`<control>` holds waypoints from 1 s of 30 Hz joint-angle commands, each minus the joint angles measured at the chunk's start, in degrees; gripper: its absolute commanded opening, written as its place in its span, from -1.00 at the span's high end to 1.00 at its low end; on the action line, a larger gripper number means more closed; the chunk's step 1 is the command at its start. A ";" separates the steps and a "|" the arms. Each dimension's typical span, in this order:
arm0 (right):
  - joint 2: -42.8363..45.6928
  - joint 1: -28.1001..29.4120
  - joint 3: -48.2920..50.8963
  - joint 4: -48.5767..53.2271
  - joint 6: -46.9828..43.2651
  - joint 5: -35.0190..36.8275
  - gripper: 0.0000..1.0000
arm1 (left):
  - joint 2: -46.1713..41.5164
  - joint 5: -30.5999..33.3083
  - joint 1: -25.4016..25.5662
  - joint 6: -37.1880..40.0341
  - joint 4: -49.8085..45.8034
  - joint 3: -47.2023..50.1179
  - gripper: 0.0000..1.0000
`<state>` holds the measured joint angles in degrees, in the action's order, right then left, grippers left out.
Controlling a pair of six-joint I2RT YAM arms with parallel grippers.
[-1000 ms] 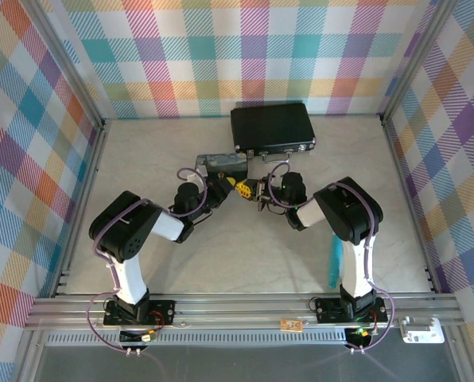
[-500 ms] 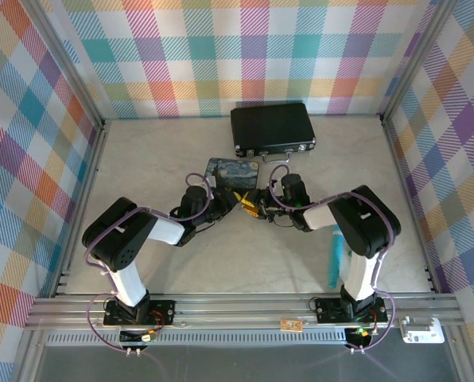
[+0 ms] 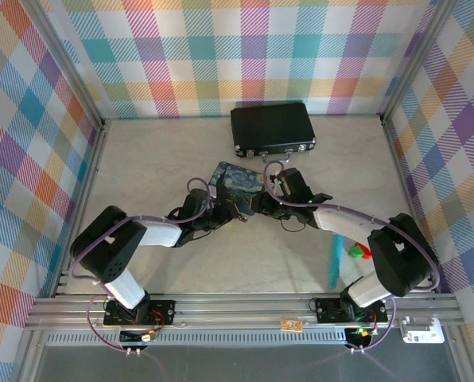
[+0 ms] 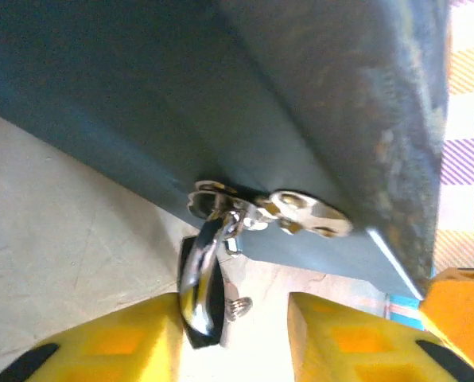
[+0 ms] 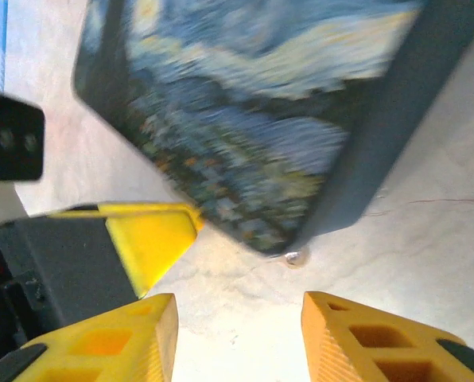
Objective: Unlock a padlock with a key
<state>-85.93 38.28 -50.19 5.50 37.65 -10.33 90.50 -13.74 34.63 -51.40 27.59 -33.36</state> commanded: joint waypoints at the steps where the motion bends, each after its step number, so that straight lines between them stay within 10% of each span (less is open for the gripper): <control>1: -1.92 4.55 -5.21 7.71 -8.11 5.98 0.05 | -6.95 4.63 -0.57 2.10 -9.22 -0.74 -0.13; 8: -10.10 12.90 -14.79 14.90 -13.08 15.90 -0.19 | -18.04 9.40 -6.97 3.46 -26.00 -3.23 -0.40; 17: -23.69 18.48 -28.77 25.78 -19.72 29.16 -0.24 | -18.48 5.96 -17.89 0.68 -24.10 -4.26 -0.40; 30: -34.01 19.05 -34.98 30.71 -24.36 41.94 0.08 | -16.65 4.36 -18.54 -0.13 -20.53 -3.97 -0.40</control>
<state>-118.89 57.23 -83.83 34.44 15.14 28.36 73.01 -8.05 16.56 -51.18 5.32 -36.29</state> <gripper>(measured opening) 0.465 0.699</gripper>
